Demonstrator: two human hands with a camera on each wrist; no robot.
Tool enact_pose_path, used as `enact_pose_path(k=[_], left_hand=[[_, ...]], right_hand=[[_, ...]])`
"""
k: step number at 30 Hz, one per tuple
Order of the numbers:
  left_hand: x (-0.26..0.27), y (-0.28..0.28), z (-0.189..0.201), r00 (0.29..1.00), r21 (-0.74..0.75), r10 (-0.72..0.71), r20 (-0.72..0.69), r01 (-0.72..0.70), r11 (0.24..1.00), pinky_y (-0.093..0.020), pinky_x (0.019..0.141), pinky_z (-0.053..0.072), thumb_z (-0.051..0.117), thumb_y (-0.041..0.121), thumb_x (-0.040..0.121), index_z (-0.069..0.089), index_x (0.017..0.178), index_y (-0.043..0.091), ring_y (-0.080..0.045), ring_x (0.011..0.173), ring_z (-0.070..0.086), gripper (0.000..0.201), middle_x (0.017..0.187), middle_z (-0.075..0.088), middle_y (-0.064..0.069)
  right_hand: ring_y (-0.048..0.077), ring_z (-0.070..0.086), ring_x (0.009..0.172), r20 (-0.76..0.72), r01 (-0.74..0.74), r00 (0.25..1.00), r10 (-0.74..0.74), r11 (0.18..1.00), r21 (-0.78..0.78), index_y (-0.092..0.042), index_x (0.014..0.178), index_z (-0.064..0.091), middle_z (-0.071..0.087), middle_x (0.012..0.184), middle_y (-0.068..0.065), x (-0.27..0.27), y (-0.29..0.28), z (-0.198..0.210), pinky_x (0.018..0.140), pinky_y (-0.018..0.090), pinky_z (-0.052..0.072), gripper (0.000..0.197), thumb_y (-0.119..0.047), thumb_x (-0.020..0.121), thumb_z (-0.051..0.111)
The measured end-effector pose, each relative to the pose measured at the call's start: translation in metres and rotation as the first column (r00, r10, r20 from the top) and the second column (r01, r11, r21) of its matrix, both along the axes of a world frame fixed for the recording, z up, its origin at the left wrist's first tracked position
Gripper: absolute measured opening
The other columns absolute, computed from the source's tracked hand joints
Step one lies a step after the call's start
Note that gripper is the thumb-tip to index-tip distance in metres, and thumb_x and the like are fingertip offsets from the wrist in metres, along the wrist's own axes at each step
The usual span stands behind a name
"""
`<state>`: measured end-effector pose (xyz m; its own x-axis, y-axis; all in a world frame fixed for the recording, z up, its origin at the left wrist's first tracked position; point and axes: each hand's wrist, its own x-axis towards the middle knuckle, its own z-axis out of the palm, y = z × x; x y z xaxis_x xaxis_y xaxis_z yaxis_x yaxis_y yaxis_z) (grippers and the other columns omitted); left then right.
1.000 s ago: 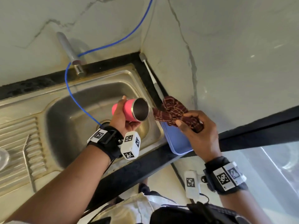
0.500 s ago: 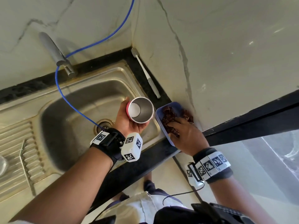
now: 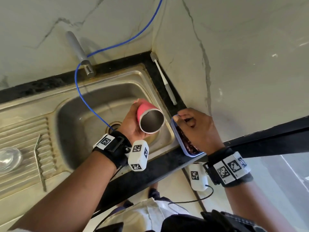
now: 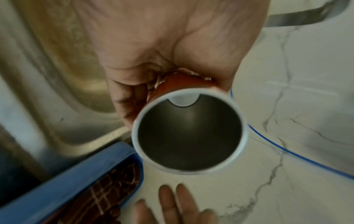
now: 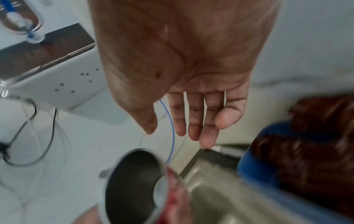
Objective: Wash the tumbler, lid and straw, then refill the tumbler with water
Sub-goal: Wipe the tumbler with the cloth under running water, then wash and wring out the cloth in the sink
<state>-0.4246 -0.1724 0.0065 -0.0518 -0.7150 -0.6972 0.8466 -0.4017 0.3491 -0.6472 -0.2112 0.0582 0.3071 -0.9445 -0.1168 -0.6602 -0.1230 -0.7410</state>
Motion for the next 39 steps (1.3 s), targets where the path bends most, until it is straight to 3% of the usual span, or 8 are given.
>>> enact_pose_path(k=[5, 13, 19, 23, 25, 29, 33, 39], left_hand=[[0.031, 0.018, 0.004, 0.953, -0.122, 0.057, 0.298, -0.021, 0.992, -0.063, 0.095, 0.057, 0.085, 0.033, 0.082, 0.05, 0.145, 0.027, -0.036, 0.116, 0.071, 0.072, 0.135, 0.069, -0.012], [0.113, 0.071, 0.032, 0.754, -0.329, 0.176, 0.633, 0.056, 0.943, -0.04, 0.09, 0.059, 0.083, -0.001, 0.067, 0.053, 0.141, 0.011, -0.028, 0.116, 0.07, 0.081, 0.129, 0.07, -0.017], [0.168, 0.116, 0.039, 0.6, -0.333, 0.255, 0.758, 0.02, 0.943, -0.036, 0.096, 0.059, 0.088, 0.014, 0.069, 0.05, 0.144, 0.017, -0.026, 0.123, 0.066, 0.084, 0.135, 0.066, -0.012], [0.211, 0.145, 0.035, 0.521, -0.311, 0.29, 0.803, -0.048, 0.949, -0.035, 0.097, 0.059, 0.085, 0.025, 0.083, 0.052, 0.144, 0.017, -0.023, 0.124, 0.065, 0.069, 0.135, 0.066, -0.008], [0.237, 0.163, 0.03, 0.441, -0.306, 0.332, 0.834, -0.133, 0.943, -0.041, 0.102, 0.056, 0.082, 0.041, 0.082, 0.056, 0.139, 0.018, -0.021, 0.125, 0.064, 0.067, 0.134, 0.067, -0.005], [0.285, 0.204, 0.017, 0.097, -0.036, 0.06, 0.993, -0.234, 0.972, -0.034, 0.091, 0.054, 0.082, 0.053, 0.082, 0.061, 0.125, 0.022, -0.014, 0.11, 0.066, 0.057, 0.123, 0.068, 0.005], [0.319, 0.243, -0.009, -0.108, 0.239, -0.272, 0.956, -0.25, 0.938, -0.036, 0.103, 0.045, 0.085, 0.044, 0.083, 0.063, 0.13, 0.013, -0.026, 0.123, 0.057, 0.06, 0.131, 0.063, -0.008], [0.33, 0.267, -0.04, -0.059, 0.449, -0.475, 0.878, -0.245, 0.859, -0.049, 0.107, 0.044, 0.097, 0.033, 0.067, 0.054, 0.147, 0.014, -0.037, 0.135, 0.041, 0.094, 0.145, 0.051, -0.014]], right_hand=[[0.002, 0.069, 0.108, 0.228, -0.21, 0.963, 0.142, 0.929, 0.306, -0.032, 0.135, 0.063, 0.072, 0.12, -0.013, 0.076, -0.004, -0.008, 0.097, 0.028, 0.055, 0.049, -0.059, 0.094, 0.07], [-0.015, 0.062, 0.103, 0.212, -0.532, 0.83, 0.516, 0.846, 0.023, -0.023, 0.144, 0.051, 0.066, 0.117, -0.023, 0.184, 0.004, -0.017, 0.084, 0.005, 0.048, 0.093, -0.039, 0.066, 0.099], [0.009, 0.072, 0.11, 0.405, -0.588, 0.751, 0.522, 0.807, 0.05, -0.045, 0.128, 0.054, 0.072, 0.123, -0.012, 0.267, 0.026, -0.025, 0.093, 0.04, 0.062, 0.088, -0.039, 0.052, 0.098], [0.012, 0.072, 0.106, 0.369, -0.673, 0.704, 0.607, 0.736, 0.074, -0.027, 0.127, 0.054, 0.072, 0.117, -0.006, 0.326, 0.037, -0.028, 0.091, 0.045, 0.063, 0.084, -0.018, 0.058, 0.101], [0.014, 0.073, 0.104, 0.347, -0.696, 0.685, 0.641, 0.717, 0.048, -0.027, 0.126, 0.053, 0.072, 0.115, -0.006, 0.357, 0.04, -0.031, 0.087, 0.044, 0.064, 0.087, -0.026, 0.054, 0.103], [0.006, 0.066, 0.091, 0.209, -0.729, 0.657, 0.724, 0.681, -0.067, -0.024, 0.119, 0.052, 0.067, 0.105, -0.013, 0.413, 0.041, -0.038, 0.073, 0.01, 0.048, 0.088, -0.034, 0.05, 0.106], [0.019, 0.066, 0.095, 0.135, -0.738, 0.652, 0.746, 0.665, -0.116, -0.02, 0.116, 0.054, 0.069, 0.108, -0.004, 0.464, 0.042, -0.054, 0.082, 0.03, 0.054, 0.087, -0.035, 0.048, 0.106], [0.017, 0.064, 0.102, 0.203, -0.71, 0.683, 0.701, 0.703, -0.041, -0.017, 0.121, 0.051, 0.066, 0.115, -0.004, 0.524, 0.061, -0.076, 0.079, 0.021, 0.051, 0.088, -0.029, 0.054, 0.105]])
